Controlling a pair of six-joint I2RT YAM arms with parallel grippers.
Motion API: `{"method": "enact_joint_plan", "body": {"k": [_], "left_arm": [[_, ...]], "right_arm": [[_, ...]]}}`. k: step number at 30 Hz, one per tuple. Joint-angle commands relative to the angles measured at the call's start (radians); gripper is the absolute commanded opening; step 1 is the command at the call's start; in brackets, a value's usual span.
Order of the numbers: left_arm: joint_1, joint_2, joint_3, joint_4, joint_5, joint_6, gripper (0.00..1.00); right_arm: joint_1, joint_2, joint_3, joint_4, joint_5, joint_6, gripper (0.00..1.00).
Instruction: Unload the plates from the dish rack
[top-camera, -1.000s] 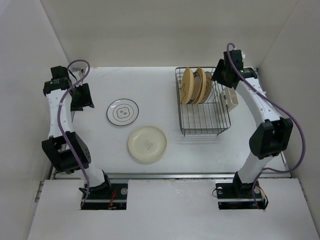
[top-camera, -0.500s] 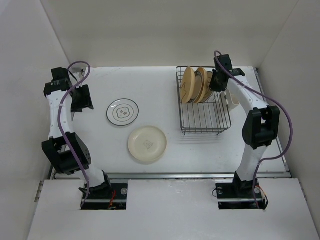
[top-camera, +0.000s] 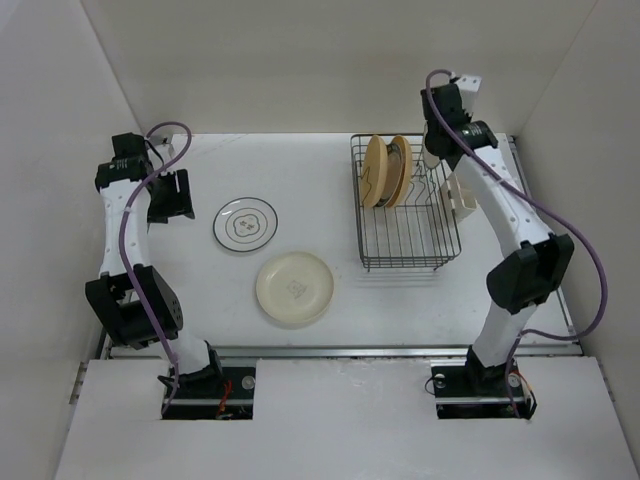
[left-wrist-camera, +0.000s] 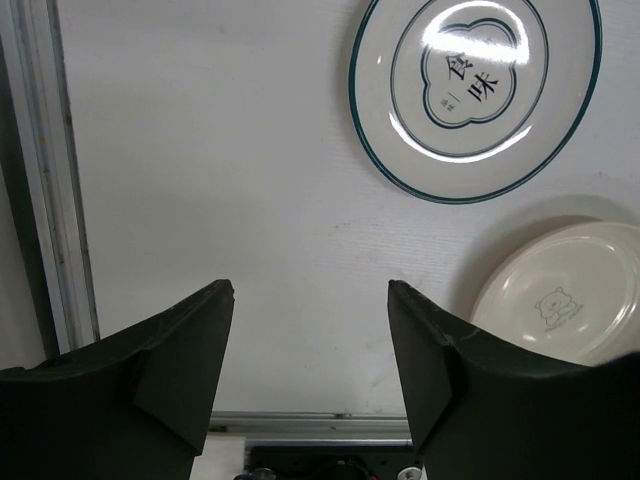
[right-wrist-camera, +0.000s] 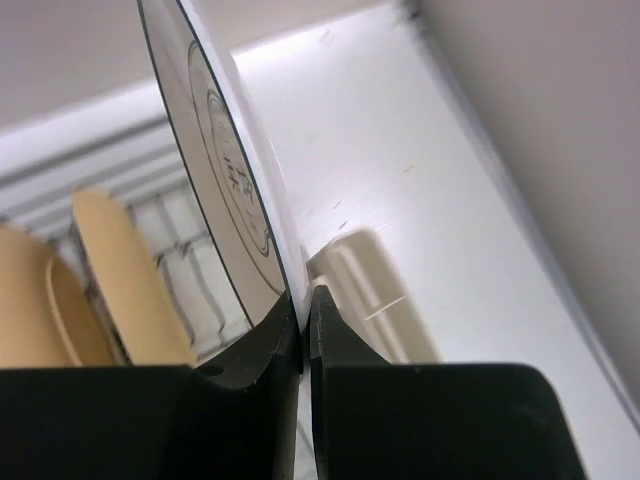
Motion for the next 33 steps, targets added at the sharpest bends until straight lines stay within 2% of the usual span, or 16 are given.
{"method": "enact_joint_plan", "body": {"k": [1,4,5,7,8,11,12,15,18,21,22,23,26,30,33], "left_arm": [[0.001,-0.054,0.036,-0.029,0.059,0.031,0.6],[0.001,-0.063,0.059,-0.055,0.166,0.063,0.65],[-0.008,-0.072,0.07,-0.066,0.197,0.077,0.68],[-0.008,-0.083,0.07,-0.066,0.306,0.088,0.72],[-0.008,-0.094,0.07,-0.066,0.348,0.098,0.74],[-0.018,-0.105,0.07,-0.066,0.52,0.108,0.77],[-0.027,-0.105,0.07,-0.057,0.559,0.108,0.77],[-0.051,-0.105,0.061,-0.047,0.621,0.097,0.77],[-0.074,-0.105,0.05,-0.038,0.571,0.085,0.77],[-0.1,-0.114,0.007,-0.029,0.522,0.107,0.75],[-0.117,-0.114,-0.006,-0.029,0.509,0.123,0.75],[-0.126,-0.114,-0.025,-0.015,0.491,0.138,0.75],[-0.149,-0.114,-0.094,-0.015,0.446,0.18,0.71],[-0.159,-0.105,-0.151,-0.015,0.432,0.203,0.7],[-0.159,-0.105,-0.151,-0.041,0.457,0.226,0.6]], "right_arm": [[0.01,-0.092,0.084,0.02,0.402,-0.054,0.0],[0.01,-0.154,0.096,0.03,0.357,-0.054,0.0],[0.021,-0.177,0.096,0.064,0.217,-0.054,0.0],[0.03,-0.255,0.052,0.13,0.037,-0.08,0.0],[0.042,-0.276,0.026,0.198,-0.185,-0.08,0.0],[0.053,-0.292,-0.066,0.279,-0.588,-0.08,0.0],[0.064,-0.269,-0.094,0.312,-0.839,-0.08,0.0],[0.131,-0.153,-0.094,0.331,-1.156,-0.071,0.0],[0.212,-0.047,-0.062,0.314,-1.198,-0.116,0.0],[0.276,0.01,-0.062,0.371,-1.347,-0.117,0.0],[0.285,0.022,-0.075,0.421,-1.463,-0.117,0.0],[0.299,0.054,-0.075,0.435,-1.511,-0.117,0.0],[0.322,0.122,-0.025,0.416,-1.638,-0.117,0.0],[0.342,0.197,-0.013,0.4,-1.694,-0.117,0.0],[0.363,0.207,-0.022,0.414,-1.679,-0.117,0.0]]}}
